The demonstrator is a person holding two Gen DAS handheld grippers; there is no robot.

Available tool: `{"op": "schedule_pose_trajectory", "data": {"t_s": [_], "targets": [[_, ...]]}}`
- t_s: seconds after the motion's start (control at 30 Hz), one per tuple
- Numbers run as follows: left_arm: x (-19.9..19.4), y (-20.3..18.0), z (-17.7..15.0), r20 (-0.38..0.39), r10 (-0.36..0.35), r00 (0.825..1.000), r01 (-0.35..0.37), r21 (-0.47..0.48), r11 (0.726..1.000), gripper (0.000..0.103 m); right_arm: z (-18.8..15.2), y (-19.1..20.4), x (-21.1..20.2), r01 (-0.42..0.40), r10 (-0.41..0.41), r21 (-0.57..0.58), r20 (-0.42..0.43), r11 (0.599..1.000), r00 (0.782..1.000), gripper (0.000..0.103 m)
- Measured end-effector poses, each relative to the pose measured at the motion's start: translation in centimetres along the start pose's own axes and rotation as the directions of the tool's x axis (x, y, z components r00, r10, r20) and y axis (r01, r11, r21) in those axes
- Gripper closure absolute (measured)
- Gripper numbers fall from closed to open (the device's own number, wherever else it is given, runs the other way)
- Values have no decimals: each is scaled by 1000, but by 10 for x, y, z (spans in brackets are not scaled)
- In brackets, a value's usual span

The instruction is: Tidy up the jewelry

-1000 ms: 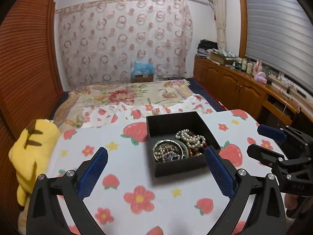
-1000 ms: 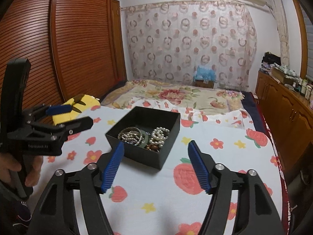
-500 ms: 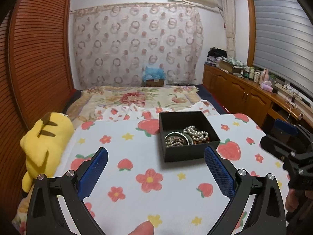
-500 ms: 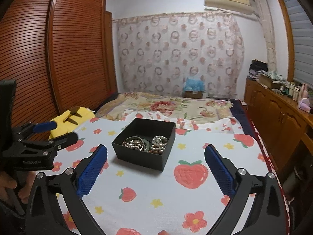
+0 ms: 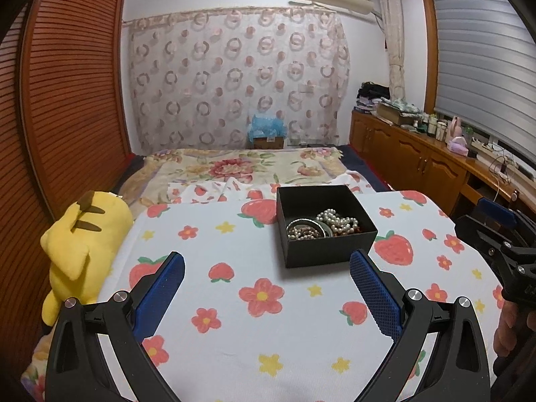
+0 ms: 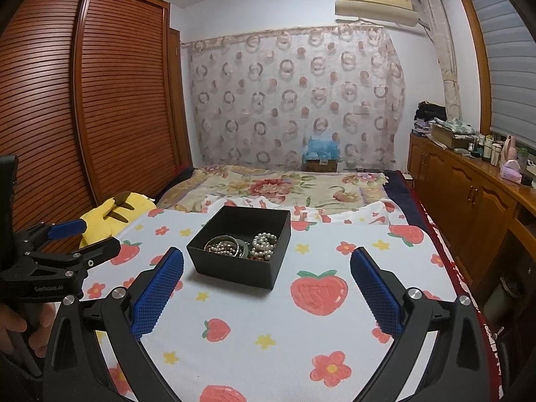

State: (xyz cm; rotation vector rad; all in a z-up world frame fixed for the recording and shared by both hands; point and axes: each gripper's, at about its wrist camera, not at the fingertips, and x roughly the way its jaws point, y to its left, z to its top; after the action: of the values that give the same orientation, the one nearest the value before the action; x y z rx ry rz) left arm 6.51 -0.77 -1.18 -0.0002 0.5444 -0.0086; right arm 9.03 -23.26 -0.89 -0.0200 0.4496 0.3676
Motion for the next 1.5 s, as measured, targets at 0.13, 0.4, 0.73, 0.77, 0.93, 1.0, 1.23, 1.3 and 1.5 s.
{"op": "schedule_pose_trajectory", "data": {"t_s": [0.13, 0.4, 0.73, 0.77, 0.93, 1.0, 1.23, 1.3, 1.5], "targets": [[-4, -2, 0, 5, 2, 1000, -2, 3, 1000, 8, 0, 3, 0, 2, -2, -1, 0, 1000, 1000, 3], [-6, -5, 2, 8, 5, 1000, -5, 9, 1000, 8, 1, 3, -1, 1, -1, 2, 2, 1000, 1000, 3], [-8, -6, 3, 8, 3, 1000, -3, 11, 1000, 8, 1, 2, -1, 3, -3, 1, 3, 1000, 1000, 3], [-9, -7, 3, 9, 3, 1000, -3, 11, 1000, 8, 0, 2, -1, 2, -2, 2, 3, 1000, 1000, 3], [-8, -7, 3, 9, 1, 1000, -2, 9, 1000, 8, 1, 2, -1, 4, -4, 2, 4, 1000, 1000, 3], [-9, -9, 4, 12, 0, 1000, 0, 11, 1000, 8, 1, 2, -1, 4, -4, 3, 6, 1000, 1000, 3], [-15, -15, 5, 23, -6, 1000, 5, 20, 1000, 8, 1, 1, -1, 3, -3, 5, 6, 1000, 1000, 3], [-16, -17, 6, 26, -5, 1000, 4, 22, 1000, 8, 2, 1, -1, 3, -3, 3, 6, 1000, 1000, 3], [-16, -16, 5, 26, -5, 1000, 4, 22, 1000, 8, 1, 1, -1, 4, -4, 3, 6, 1000, 1000, 3]]}}
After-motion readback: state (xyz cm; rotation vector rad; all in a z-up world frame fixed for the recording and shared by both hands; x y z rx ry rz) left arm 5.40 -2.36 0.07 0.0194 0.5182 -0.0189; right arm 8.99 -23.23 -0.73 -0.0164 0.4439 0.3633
